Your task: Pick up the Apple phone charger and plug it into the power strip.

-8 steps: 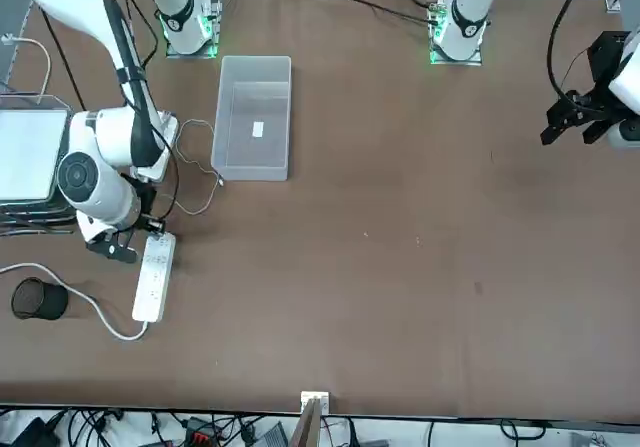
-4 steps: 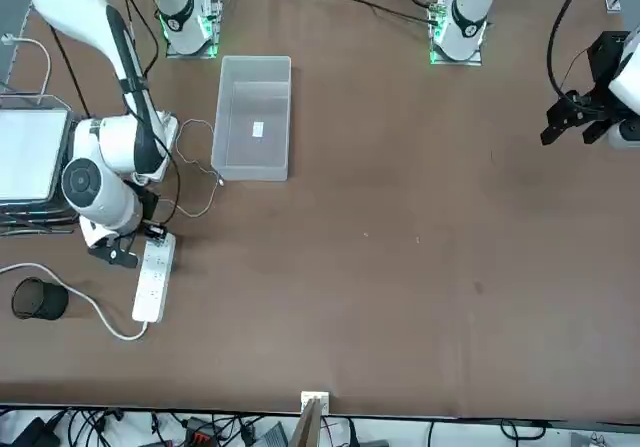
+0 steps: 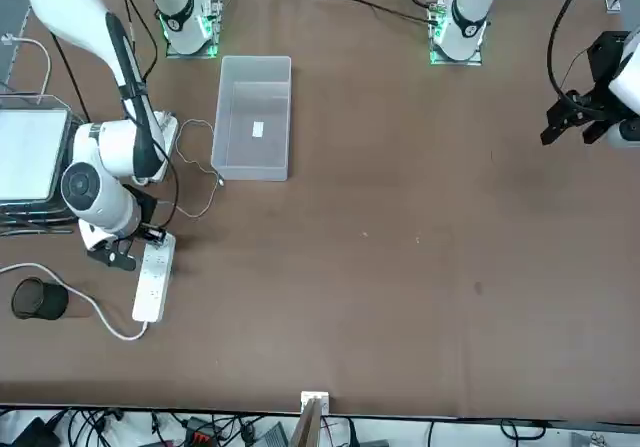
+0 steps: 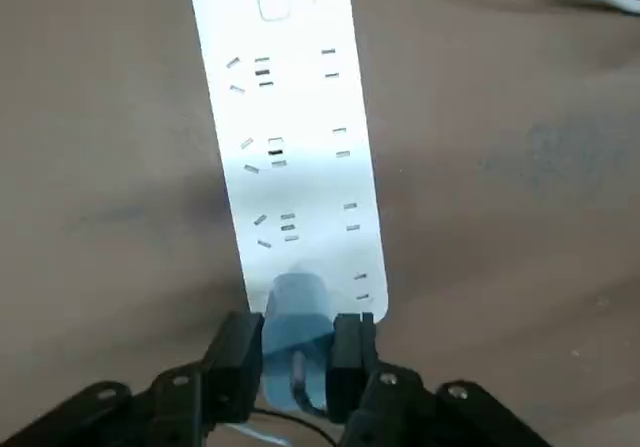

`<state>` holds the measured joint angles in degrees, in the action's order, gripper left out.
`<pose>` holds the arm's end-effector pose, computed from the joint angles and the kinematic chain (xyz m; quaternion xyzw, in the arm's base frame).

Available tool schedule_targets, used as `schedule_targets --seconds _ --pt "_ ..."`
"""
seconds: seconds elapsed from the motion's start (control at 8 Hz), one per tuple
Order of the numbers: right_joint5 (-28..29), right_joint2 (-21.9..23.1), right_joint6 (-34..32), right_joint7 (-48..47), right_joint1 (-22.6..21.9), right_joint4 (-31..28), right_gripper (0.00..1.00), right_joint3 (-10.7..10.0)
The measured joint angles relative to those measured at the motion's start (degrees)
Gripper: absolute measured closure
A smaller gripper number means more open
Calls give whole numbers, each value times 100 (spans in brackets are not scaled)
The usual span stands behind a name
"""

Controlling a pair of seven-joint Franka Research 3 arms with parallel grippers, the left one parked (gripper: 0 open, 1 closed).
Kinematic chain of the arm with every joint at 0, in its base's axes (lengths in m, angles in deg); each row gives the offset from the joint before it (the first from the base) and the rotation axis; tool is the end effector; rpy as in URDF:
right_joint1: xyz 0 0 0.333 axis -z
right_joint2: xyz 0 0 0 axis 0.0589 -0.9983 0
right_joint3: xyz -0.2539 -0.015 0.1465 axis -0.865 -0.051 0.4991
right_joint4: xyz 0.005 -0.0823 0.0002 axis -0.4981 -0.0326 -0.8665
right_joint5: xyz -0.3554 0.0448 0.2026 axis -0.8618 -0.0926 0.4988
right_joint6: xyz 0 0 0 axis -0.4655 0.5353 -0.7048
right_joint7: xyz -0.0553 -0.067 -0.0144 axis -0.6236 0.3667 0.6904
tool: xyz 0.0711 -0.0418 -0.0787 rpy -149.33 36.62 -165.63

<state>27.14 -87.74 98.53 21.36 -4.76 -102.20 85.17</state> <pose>0.6470 0.0377 0.2291 0.9919 -0.1074 -0.0002 0.0679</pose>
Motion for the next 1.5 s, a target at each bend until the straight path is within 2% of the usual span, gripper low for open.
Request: schedule_targets --seconds 1.5 --pt "159 -119 -5 479 77 3 63 2"
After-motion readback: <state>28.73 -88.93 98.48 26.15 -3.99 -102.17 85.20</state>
